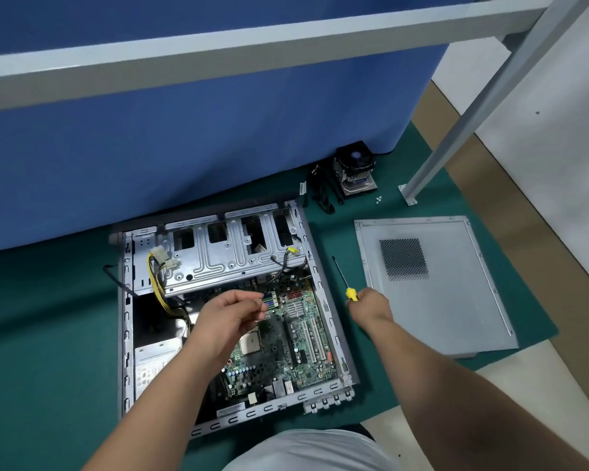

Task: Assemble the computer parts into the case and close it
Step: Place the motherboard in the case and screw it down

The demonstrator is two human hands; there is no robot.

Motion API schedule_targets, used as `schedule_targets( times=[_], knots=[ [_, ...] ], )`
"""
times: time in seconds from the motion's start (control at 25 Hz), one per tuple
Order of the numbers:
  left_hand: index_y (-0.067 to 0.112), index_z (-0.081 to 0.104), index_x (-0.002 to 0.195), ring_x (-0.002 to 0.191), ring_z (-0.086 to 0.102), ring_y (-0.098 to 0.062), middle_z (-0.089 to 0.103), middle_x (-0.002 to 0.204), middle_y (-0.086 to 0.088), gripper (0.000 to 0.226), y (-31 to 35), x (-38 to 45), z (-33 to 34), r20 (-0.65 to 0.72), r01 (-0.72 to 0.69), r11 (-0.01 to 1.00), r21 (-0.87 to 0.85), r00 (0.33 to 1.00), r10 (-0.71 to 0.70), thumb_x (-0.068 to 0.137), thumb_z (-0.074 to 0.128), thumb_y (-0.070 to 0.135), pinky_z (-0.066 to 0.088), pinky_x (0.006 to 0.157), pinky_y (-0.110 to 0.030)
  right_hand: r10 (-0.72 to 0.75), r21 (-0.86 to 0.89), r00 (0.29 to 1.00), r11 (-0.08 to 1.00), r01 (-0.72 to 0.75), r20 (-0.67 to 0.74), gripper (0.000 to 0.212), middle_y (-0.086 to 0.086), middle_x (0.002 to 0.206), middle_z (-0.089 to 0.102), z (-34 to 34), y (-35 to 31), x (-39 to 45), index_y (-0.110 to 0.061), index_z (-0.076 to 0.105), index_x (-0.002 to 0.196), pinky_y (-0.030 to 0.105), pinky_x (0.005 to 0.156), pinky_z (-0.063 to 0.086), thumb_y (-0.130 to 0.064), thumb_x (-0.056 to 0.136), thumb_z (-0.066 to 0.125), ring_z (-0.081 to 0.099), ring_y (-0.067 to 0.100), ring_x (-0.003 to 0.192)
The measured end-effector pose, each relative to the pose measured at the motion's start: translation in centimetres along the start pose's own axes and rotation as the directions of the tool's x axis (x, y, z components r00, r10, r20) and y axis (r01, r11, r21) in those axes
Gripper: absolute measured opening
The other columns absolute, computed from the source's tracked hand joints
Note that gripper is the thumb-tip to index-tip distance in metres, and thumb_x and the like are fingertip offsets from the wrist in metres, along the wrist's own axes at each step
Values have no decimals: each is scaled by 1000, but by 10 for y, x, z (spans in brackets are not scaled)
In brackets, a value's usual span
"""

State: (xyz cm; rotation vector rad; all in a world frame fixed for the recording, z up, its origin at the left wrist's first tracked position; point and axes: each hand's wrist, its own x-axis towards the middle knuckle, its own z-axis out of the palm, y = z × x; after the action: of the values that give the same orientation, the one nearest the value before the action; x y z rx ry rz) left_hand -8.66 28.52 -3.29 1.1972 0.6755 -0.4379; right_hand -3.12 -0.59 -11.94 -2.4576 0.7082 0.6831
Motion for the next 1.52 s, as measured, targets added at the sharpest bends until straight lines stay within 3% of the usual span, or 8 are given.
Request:
schedule_targets(
  times=[0.36,0.48,0.6,0.72,0.8,0.92,1.24,1.52],
  knots=[
    [-1,72,105,75,75,-19,78,95,-18,11,-12,2,-6,-47,71,997,34,996,-69,96,66,1,59,63,-22,22,-44,999,999,-23,-23,31,13,115,61,4,5,-4,-9,62,111,41,87,57,-30,91,75,64,29,97],
    [-2,71,108,84,77,-22,77,101,-20,14,-13,-1,-6,-3,94,995,-32,996,-94,96,65,3,61,67,-24,-3,98,995,995,14,-103,35,14,129,58,-22,-11,-20,-8,62,124,39,99,52,-28,95,69,61,30,110],
    [-2,72,110,89,77,-24,76,106,-21,18,-12,-7,-7,46,126,979,-160,992,-120,94,68,6,60,68,-24,-236,381,889,838,390,-392,15,-10,118,62,-47,-57,-71,-33,65,111,29,93,55,-30,97,64,62,2,95],
    [-4,75,105,84,76,-23,75,106,-24,23,-11,-17,-9,95,162,915,-370,986,-136,84,73,7,61,68,-24,-669,350,699,610,711,-253,13,-22,104,64,-30,-104,-139,-47,67,95,9,76,50,-34,92,66,64,-3,93],
    [-5,73,111,92,74,-23,73,112,-26,30,-11,-25,-12,145,157,880,-448,984,-102,84,74,9,61,72,-25,-732,395,671,585,708,-118,14,-17,99,66,-4,-116,-161,-35,74,93,10,72,48,-21,91,72,66,-1,87],
    [-7,67,122,107,71,-27,69,123,-28,37,-14,-37,-23,163,140,845,-516,985,-64,88,72,8,61,80,-29,-714,443,688,579,684,-130,14,-12,97,68,18,-116,-170,-25,77,93,9,70,46,-12,89,75,65,-1,81],
    [1,78,95,83,73,-23,73,97,-21,13,-18,-62,-56,139,75,921,-382,990,-23,95,68,8,62,77,-33,-770,447,619,504,739,-157,14,-14,96,70,43,-113,-192,-26,79,97,25,82,55,-14,89,77,69,10,95],
    [0,75,99,89,69,-24,70,108,-29,14,-12,-75,-75,202,75,931,-358,979,-1,96,66,9,62,77,-32,-754,462,628,495,736,-192,12,-14,97,71,58,-118,-212,-24,79,97,30,82,59,-15,89,77,71,10,95]
  ],
)
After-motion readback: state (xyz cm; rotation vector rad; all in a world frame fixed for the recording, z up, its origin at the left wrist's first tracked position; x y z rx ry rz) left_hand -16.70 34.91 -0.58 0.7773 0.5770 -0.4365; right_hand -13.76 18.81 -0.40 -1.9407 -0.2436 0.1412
